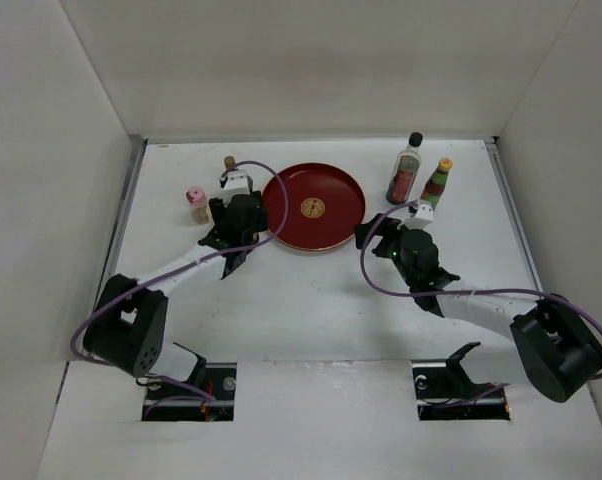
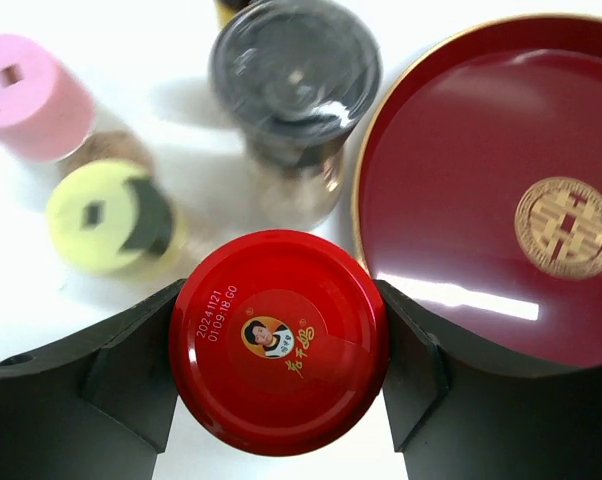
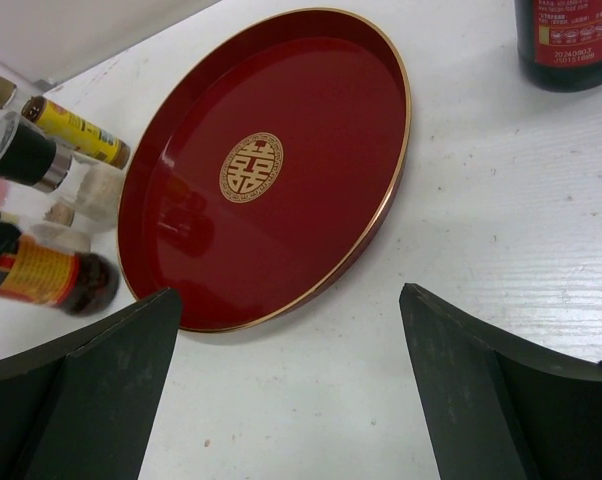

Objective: Organize the condiment bottles

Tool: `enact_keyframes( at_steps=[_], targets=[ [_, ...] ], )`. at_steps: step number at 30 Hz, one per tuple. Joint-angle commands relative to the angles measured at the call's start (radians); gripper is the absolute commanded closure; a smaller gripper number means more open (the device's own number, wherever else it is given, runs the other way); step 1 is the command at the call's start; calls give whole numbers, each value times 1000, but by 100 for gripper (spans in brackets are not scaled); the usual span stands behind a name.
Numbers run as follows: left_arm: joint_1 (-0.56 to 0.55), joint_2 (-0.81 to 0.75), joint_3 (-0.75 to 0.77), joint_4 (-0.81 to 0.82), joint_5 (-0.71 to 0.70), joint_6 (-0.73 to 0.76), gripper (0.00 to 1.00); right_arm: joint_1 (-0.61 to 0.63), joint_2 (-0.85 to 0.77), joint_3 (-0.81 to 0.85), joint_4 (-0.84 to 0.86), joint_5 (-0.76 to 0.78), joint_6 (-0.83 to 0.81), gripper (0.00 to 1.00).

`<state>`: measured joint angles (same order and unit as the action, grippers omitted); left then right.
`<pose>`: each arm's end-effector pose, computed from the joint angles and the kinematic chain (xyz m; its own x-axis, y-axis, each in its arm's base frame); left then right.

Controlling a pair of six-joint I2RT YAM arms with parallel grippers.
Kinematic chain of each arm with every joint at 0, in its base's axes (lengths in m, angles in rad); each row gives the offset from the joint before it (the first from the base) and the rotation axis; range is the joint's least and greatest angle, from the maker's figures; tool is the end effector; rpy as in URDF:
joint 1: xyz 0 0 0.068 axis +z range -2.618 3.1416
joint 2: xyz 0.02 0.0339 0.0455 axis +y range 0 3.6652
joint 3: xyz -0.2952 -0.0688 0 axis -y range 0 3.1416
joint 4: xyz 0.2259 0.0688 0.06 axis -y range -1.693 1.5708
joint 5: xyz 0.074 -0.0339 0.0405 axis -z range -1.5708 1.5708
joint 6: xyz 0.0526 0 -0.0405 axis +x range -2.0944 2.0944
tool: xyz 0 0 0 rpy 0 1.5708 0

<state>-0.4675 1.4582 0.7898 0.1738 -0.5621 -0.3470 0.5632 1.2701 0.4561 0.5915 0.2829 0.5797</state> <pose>0.2855 -0.1127 0.2577 -0.3858 -0.1276 -0.9137 -0.1793 0.9819 -0.0614 0.2215 0.1225 0.2449 -0.3108 0.4258 -0.8497 -0.1341 0.8654 0.4827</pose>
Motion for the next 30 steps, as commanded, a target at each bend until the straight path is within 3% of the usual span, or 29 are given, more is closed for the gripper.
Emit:
enact_keyframes(
  at_steps=[1, 5, 9, 20, 30],
  targets=[
    [-12, -186, 14, 70, -53, 6, 68, 0, -18, 1, 60, -5, 8, 3],
    [-41, -292, 38, 41, -56, 13, 69, -1, -6, 7, 54, -16, 12, 3],
    [-96, -266, 123, 33, -45, 17, 69, -4, -6, 1, 65, -11, 14, 3],
    [-81, 255, 583, 107, 103, 3, 69, -1, -11, -7, 83, 1, 14, 2],
    [-61, 560, 858, 113, 100, 13, 70, 0, 23, 7, 83, -17, 16, 1]
  ],
)
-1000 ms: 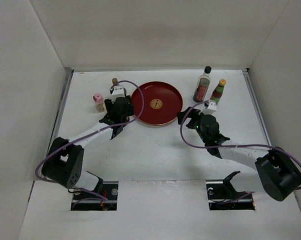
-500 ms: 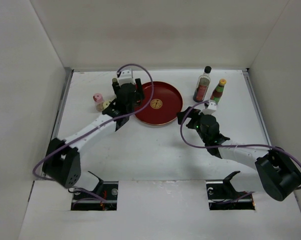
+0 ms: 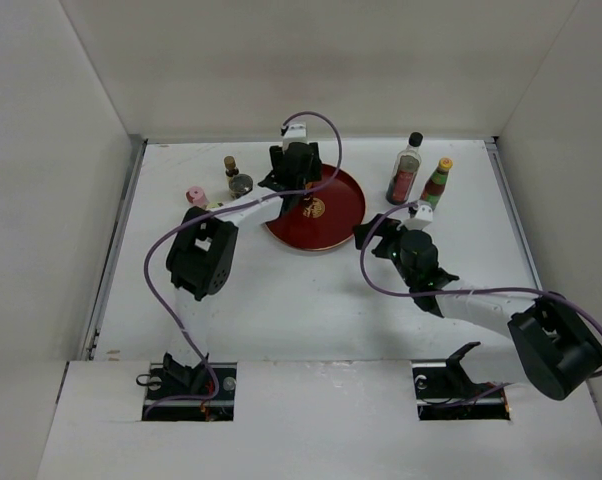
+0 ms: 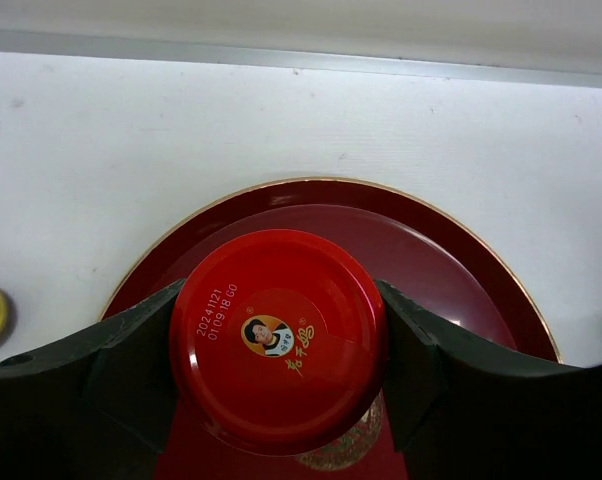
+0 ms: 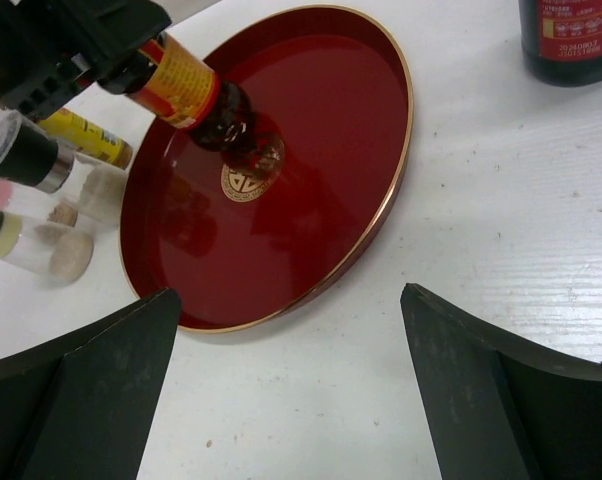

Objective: Organize the condiment bottles

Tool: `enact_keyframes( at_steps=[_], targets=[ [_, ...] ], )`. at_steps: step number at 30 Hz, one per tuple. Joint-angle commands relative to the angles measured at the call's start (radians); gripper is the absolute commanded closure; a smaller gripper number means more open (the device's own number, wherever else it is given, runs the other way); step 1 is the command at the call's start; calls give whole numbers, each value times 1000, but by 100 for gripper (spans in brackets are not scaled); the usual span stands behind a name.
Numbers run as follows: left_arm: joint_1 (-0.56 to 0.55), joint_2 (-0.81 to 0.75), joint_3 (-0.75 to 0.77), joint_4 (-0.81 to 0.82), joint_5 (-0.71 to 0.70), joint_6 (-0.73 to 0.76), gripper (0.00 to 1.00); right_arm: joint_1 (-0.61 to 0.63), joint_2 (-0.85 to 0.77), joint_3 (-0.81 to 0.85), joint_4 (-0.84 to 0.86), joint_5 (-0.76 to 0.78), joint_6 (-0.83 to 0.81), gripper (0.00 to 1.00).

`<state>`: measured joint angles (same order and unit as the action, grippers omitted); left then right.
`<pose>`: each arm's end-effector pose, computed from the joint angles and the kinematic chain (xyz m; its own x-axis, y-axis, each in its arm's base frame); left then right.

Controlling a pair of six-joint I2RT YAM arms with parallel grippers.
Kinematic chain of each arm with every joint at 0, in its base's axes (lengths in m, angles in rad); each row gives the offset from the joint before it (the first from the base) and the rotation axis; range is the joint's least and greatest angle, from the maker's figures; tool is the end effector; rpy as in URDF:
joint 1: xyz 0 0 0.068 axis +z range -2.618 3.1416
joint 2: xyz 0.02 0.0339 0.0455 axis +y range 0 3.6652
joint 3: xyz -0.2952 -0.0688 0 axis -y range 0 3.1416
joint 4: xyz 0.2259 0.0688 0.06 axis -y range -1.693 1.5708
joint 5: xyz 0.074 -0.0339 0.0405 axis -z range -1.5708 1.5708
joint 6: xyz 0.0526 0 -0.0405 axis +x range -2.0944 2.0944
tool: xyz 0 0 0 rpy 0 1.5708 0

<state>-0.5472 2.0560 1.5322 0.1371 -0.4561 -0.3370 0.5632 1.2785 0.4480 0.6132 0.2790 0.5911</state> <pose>0.4353 -0.2381 0.2679 -0.3432 -0.1385 -0.9290 0.0056 0.9887 -0.1495 0.2219 0.1230 0.2430 -0.3107 0.4374 -0.8439 -0.1358 0.8583 0.4949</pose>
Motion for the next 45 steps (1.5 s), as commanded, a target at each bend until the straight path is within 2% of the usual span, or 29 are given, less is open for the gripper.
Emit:
enact_keyframes(
  at_steps=[1, 4, 7, 9, 11, 13, 16, 19, 24, 28, 29, 32, 33, 35, 37, 42, 45],
  targets=[
    [22, -22, 124, 157, -4, 6, 70, 0, 15, 18, 62, -14, 3, 1],
    [23, 16, 128, 197, -4, 26, 69, 4, 21, 21, 63, -15, -1, 1],
    [16, 42, 111, 249, -15, 64, 61, 7, 24, 23, 63, -15, 0, 1],
    [10, 53, 95, 285, -15, 82, 50, 11, 22, 23, 63, -14, -2, 0],
    [2, 46, 83, 286, -12, 96, 30, 8, 25, 23, 63, -15, -2, 0],
    [-4, 12, 48, 295, -19, 107, 15, 10, 22, 24, 59, -17, -4, 0],
    [-9, -92, -41, 298, -33, 101, 8, 8, 15, 20, 63, -15, -4, 0],
    [-13, -241, -174, 314, -47, 95, 7, 7, 21, 21, 60, -20, -2, 0],
    [-18, -544, -504, 312, -88, 53, 9, 11, 18, 18, 63, -20, 3, 0],
    [45, -804, -777, 228, -122, -60, 11, 10, 13, 20, 63, -14, -4, 3],
    [75, -854, -825, 190, -124, -91, 14, 10, 18, 20, 63, -15, -2, 9],
    [158, -931, -908, 82, -133, -122, 22, 11, 22, 24, 63, -20, 1, 48],
    [180, -939, -929, 70, -138, -125, 22, 11, 18, 26, 59, -18, -2, 55],
    [212, -929, -943, 64, -144, -131, 20, 16, 15, 24, 60, -14, -5, 59],
    [227, -895, -934, 70, -148, -131, 18, 16, 21, 24, 60, -20, -2, 57],
    [240, -748, -864, 151, -153, -122, 16, 16, 27, 26, 65, -15, -5, 32],
    [258, -653, -807, 170, -132, -119, 17, 16, 36, 31, 60, -21, -5, 27]
  ],
)
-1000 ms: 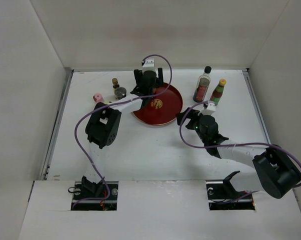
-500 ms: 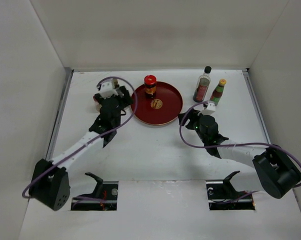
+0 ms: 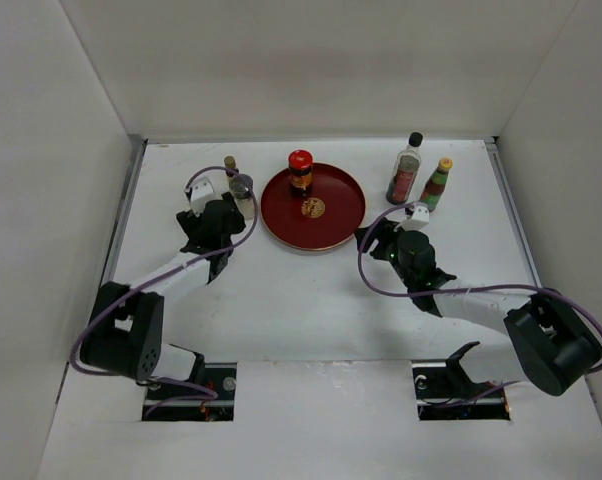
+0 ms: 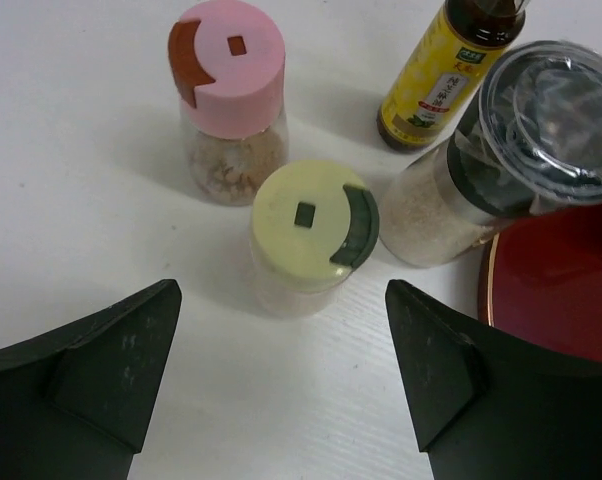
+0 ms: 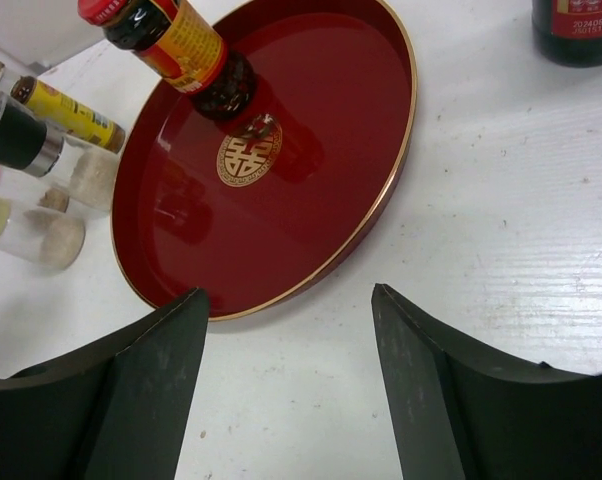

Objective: Organize the condiment bottles

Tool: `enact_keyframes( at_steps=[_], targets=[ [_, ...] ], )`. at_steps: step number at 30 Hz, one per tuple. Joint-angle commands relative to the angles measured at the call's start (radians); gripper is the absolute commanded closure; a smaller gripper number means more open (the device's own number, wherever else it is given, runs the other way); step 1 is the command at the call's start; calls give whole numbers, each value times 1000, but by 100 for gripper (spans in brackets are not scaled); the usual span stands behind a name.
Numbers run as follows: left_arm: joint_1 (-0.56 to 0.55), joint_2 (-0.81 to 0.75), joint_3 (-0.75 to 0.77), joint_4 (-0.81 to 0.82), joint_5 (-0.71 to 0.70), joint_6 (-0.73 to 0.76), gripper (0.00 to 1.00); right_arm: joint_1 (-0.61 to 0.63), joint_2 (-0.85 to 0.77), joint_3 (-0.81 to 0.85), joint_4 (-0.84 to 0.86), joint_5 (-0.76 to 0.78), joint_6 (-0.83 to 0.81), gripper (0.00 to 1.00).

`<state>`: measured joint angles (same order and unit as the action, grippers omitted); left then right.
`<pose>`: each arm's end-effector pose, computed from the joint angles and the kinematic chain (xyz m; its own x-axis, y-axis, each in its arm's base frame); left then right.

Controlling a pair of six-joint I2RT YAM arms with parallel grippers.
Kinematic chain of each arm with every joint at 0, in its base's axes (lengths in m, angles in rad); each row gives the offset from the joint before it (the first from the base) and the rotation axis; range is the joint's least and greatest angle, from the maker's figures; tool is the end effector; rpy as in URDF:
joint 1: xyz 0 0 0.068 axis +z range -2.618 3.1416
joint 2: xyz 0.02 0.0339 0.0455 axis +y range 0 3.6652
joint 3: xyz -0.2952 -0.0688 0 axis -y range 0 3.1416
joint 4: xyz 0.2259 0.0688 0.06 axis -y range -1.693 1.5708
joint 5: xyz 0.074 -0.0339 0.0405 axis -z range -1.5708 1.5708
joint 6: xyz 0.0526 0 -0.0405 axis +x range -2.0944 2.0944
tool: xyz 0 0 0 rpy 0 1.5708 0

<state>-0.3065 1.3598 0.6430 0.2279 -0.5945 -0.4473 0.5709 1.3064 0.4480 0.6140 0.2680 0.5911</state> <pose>0.2679 -0.0539 0.2438 -0.3079 -0.2784 -0.9098 -0.3934 0.9079 -0.1447 0.2237 0.1271 0.2365 -0.3390 0.4210 -0.8414 -0.1397 0.8619 0.4875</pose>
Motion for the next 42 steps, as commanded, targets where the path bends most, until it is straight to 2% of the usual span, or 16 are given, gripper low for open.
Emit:
enact_keyframes(
  at_steps=[1, 4, 7, 10, 14, 16, 23, 26, 28, 31, 34, 42],
  targets=[
    [22, 74, 98, 91, 13, -8, 17, 10, 2, 31, 59, -10, -5, 26],
    [30, 149, 148, 108, 32, -1, 18, 14, 2, 27, 66, -9, -5, 26],
    [36, 191, 182, 117, 24, 7, 23, 16, 10, 34, 61, -15, -5, 26],
    [42, 217, 202, 120, 21, 13, 33, 17, -1, 29, 66, -15, -5, 25],
    [45, 222, 192, 114, 15, 16, 55, 17, 8, 32, 58, -18, -5, 26],
    [34, 190, 159, 102, -8, 10, 61, 17, -1, 29, 66, -18, -7, 25],
    [-53, -68, 12, 45, -99, 18, 67, 16, 1, 29, 66, -15, -7, 25],
    [-111, -162, 38, -22, -84, 15, 67, 16, 10, 27, 66, -19, -1, 25],
    [-166, -162, 85, -24, -73, 12, 67, 16, 1, 26, 64, -18, 0, 25],
    [-243, -59, 219, -12, -53, 19, 67, 8, -9, 18, 66, -10, -1, 25],
    [-272, 89, 349, 49, -12, 41, 67, 5, -13, 15, 66, -10, -2, 25],
    [-248, 470, 687, 41, 38, 73, 67, -3, -29, 6, 66, -3, -5, 24]
  ],
)
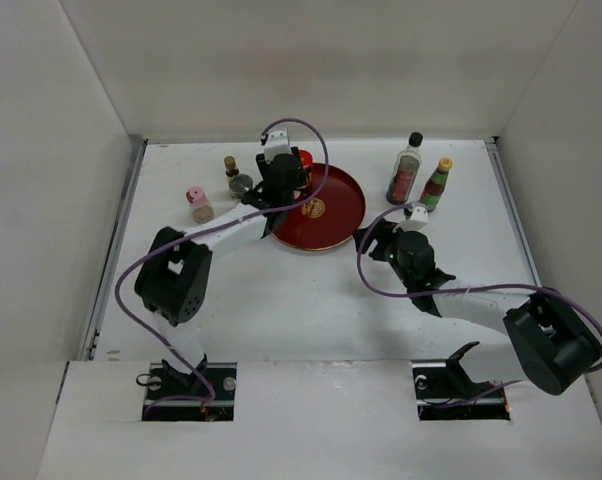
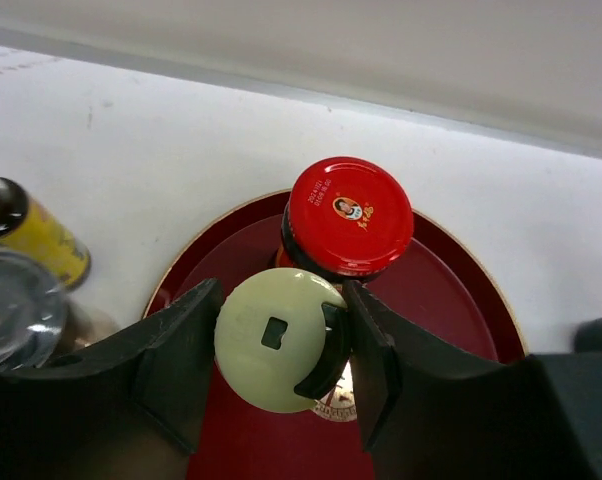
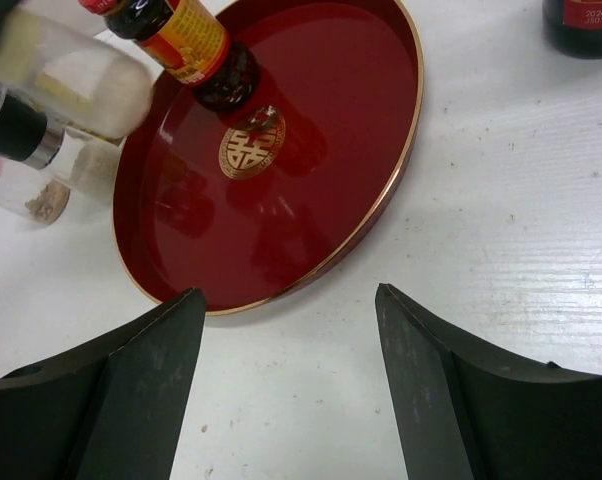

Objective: Organize the condiment bottles

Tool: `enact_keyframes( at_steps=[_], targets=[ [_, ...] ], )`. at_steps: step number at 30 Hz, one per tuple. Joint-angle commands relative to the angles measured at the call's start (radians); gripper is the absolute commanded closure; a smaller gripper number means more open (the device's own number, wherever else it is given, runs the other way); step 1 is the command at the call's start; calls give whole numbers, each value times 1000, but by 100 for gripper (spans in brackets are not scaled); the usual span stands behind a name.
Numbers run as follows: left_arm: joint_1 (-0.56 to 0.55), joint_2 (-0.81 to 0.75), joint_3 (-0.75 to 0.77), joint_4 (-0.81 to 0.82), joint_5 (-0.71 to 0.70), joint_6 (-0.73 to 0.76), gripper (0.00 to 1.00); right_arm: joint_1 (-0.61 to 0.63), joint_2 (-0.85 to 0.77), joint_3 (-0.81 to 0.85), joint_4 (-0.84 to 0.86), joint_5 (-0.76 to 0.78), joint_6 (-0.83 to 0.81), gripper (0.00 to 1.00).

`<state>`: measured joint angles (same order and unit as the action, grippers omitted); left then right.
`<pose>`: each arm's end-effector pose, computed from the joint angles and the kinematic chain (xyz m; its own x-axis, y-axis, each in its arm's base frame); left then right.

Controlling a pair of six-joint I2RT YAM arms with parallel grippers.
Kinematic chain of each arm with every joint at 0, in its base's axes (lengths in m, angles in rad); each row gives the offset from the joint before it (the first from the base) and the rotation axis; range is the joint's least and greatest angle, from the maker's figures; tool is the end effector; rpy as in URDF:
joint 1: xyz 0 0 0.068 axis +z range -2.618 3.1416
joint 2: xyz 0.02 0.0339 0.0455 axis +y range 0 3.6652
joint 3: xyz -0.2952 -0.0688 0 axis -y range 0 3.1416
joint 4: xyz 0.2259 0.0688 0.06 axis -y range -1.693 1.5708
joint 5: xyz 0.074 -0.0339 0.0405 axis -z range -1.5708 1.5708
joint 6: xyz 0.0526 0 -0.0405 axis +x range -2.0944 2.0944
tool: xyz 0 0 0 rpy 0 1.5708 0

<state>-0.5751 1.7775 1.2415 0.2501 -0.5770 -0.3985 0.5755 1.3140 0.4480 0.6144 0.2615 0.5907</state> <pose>0.3670 -0.2037 0.3053 -0.2246 -0.2420 -0.9439 -0.0765 0.9701 -0.2305 0.2238 0.1290 0.2347 -0.3493 0.4147 -0.8402 -0.1459 0.8617 0.4860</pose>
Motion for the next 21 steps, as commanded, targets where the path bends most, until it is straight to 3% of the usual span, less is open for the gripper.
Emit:
enact_keyframes(
  at_steps=[1, 12, 16, 21],
  targets=[
    [24, 75, 107, 12, 17, 24, 67, -9, -38, 4, 65, 4, -3, 24],
    [57, 201, 108, 147, 20, 39, 65, -10, -19, 14, 65, -8, -2, 24],
    [65, 223, 104, 167, -4, 50, 54, -16, -29, 6, 65, -8, 1, 24],
    [57, 191, 67, 172, -29, 63, 23, -15, -36, 4, 65, -2, -2, 23]
  ],
)
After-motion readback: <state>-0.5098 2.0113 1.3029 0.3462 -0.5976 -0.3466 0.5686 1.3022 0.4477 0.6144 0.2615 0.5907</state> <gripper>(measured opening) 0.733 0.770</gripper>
